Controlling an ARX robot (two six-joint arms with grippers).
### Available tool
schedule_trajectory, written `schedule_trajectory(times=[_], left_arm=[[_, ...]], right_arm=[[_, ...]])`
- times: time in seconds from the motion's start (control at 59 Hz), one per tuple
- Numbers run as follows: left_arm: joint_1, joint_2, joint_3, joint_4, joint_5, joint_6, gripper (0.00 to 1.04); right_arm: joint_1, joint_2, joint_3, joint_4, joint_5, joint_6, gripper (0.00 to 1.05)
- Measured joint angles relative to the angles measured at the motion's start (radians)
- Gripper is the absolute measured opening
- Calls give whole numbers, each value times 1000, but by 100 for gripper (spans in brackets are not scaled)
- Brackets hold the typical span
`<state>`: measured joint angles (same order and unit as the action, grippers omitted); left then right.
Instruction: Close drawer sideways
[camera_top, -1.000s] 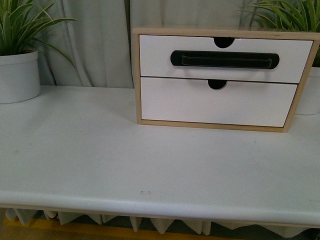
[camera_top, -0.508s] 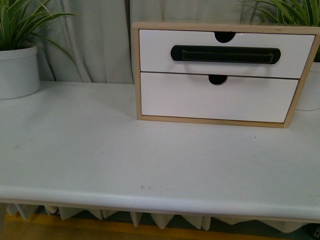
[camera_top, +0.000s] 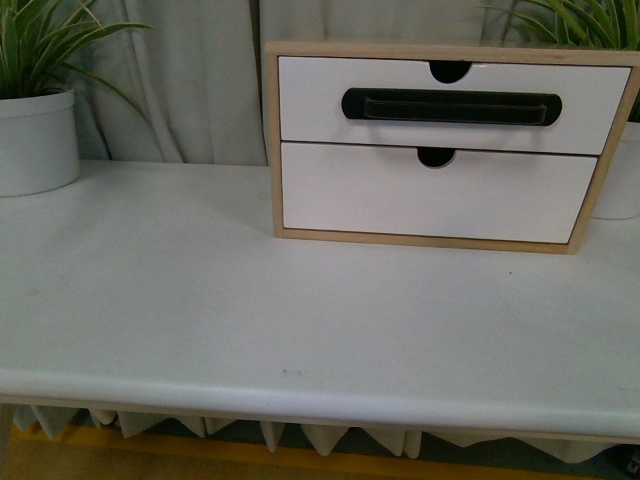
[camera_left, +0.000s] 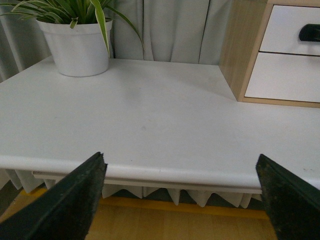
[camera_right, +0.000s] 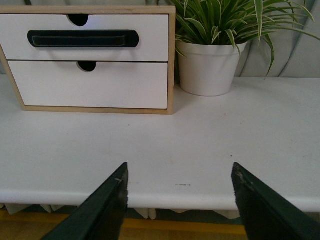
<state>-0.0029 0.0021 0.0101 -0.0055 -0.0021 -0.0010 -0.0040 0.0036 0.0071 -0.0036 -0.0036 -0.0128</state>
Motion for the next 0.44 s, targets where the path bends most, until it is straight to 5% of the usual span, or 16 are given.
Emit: schedule_trajectory(times=[0.441], left_arm=[[0, 0, 0, 0, 0, 0, 98]], right_arm=[[0, 0, 0, 0, 0, 2, 95]])
